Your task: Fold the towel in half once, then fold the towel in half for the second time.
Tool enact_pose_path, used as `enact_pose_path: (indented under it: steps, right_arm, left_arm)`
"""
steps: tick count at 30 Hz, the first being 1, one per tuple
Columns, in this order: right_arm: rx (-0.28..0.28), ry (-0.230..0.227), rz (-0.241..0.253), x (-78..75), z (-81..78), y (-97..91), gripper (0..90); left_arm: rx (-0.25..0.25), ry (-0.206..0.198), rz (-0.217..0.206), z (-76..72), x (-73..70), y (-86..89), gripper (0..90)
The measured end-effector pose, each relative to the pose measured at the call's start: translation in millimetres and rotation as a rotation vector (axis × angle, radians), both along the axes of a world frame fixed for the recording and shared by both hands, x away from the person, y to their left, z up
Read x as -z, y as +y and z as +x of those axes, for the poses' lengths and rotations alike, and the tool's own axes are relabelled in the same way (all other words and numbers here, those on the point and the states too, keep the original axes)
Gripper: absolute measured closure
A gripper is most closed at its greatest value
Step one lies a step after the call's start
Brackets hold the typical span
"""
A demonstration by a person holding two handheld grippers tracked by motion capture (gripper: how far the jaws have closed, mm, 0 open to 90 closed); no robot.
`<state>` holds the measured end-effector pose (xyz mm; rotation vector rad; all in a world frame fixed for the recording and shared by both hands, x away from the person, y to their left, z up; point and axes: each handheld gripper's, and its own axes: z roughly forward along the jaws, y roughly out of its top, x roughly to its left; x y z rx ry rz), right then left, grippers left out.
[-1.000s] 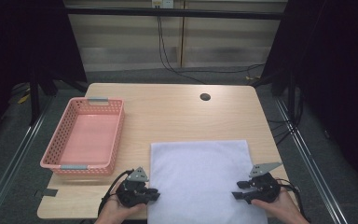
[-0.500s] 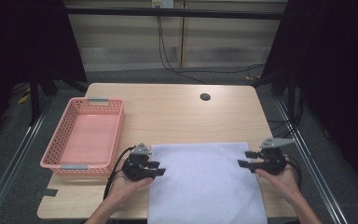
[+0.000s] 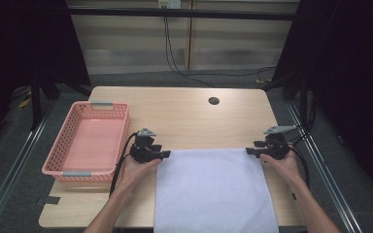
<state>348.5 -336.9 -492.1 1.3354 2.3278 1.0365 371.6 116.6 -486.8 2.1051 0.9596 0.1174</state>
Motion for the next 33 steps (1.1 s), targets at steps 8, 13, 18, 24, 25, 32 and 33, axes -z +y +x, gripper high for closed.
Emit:
enact_pose_path:
  steps: [8,13,18,24,25,32,33]
  right_arm:
    - [-0.024,0.014,-0.012,10.1,-1.4,1.8,55.6]
    - [-0.045,0.037,0.032,10.6,-3.6,-2.2,75.0]
    - [-0.046,0.038,0.031,8.9,-5.4,-0.8,84.4]
    - [-0.023,0.024,0.089,0.5,-4.7,-8.0,84.8]
    - [-0.022,0.020,0.103,-1.1,-4.4,-9.0,84.9]
    - [-0.026,-0.033,0.142,-18.9,1.5,-14.0,84.9]
    - [-0.024,-0.040,0.146,-21.9,2.7,-14.5,84.9]
  left_arm:
    - [-0.005,0.030,0.023,5.3,12.4,2.7,42.6]
    - [0.067,0.027,0.019,0.9,14.3,-1.2,75.2]
    - [0.057,0.044,-0.019,2.4,12.9,3.4,84.0]
    - [0.051,0.036,-0.070,5.1,4.9,6.3,83.9]
    - [0.049,0.021,-0.084,4.9,0.4,6.9,83.9]
    - [0.056,-0.027,-0.115,8.8,-24.5,8.4,83.8]
    - [0.050,-0.033,-0.118,9.8,-27.6,7.9,83.8]
